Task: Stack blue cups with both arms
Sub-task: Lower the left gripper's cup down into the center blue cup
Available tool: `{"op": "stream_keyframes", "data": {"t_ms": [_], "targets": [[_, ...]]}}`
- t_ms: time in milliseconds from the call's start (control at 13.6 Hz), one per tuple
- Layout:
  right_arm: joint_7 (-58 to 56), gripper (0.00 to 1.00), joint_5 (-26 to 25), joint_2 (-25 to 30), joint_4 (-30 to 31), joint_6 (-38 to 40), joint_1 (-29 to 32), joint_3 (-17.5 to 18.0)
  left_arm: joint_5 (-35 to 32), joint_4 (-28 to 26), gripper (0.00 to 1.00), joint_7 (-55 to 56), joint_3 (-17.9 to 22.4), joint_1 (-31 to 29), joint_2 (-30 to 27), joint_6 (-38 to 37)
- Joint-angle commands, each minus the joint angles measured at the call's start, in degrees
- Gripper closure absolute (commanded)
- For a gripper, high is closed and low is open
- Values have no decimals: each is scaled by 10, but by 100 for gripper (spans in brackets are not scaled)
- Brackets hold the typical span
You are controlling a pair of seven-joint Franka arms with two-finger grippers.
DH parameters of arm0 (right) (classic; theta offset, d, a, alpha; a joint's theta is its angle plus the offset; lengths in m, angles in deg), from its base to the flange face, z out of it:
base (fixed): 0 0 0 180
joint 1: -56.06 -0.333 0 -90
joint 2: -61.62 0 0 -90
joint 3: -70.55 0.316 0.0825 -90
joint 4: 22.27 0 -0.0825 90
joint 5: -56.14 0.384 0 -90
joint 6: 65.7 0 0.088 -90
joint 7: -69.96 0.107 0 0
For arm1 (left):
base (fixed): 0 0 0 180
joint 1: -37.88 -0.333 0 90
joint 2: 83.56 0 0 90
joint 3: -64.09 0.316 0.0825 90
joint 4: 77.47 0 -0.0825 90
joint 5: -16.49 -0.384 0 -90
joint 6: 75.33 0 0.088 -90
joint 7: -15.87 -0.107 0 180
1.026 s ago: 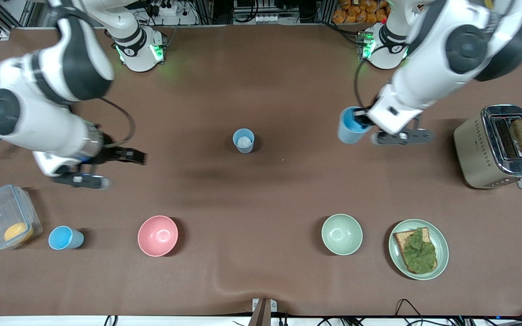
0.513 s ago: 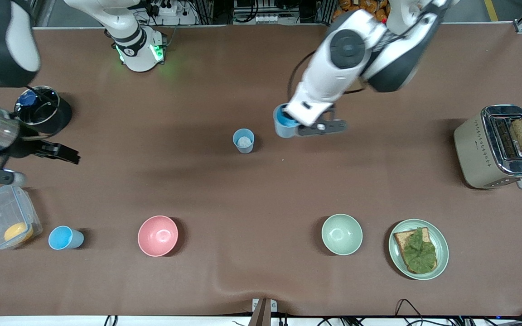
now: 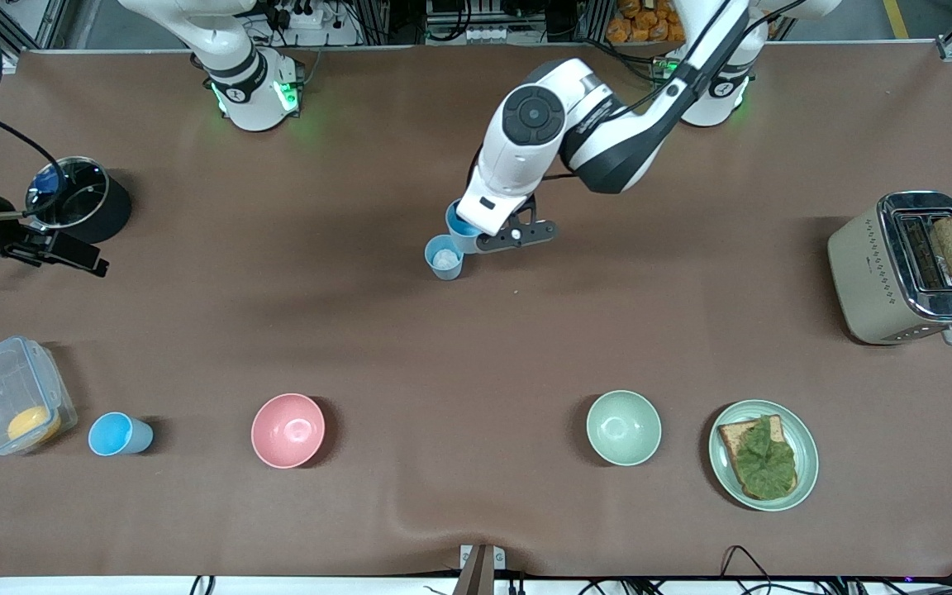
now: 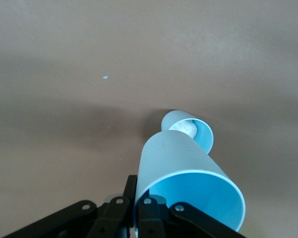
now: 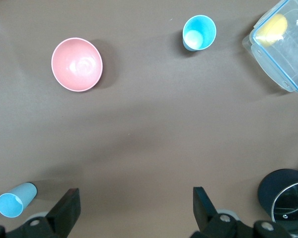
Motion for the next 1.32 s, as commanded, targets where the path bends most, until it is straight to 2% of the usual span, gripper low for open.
{"op": "stream_keyframes", "data": {"t_ms": [0,586,1173,1246], "targets": [[-11,0,2,11,15,5,19,13,-15,12,100,19,3,16,32,37],[-63,0,15,16,33,1,41,13,-32,15,100,19,4,42,86,74],[-65,0,15,24,38,-1,40,14,-43,34,100,19,8,49,114,94],[-65,0,15,24,39,-2,39,14,-44,41,94,17,8,49,119,94]]}}
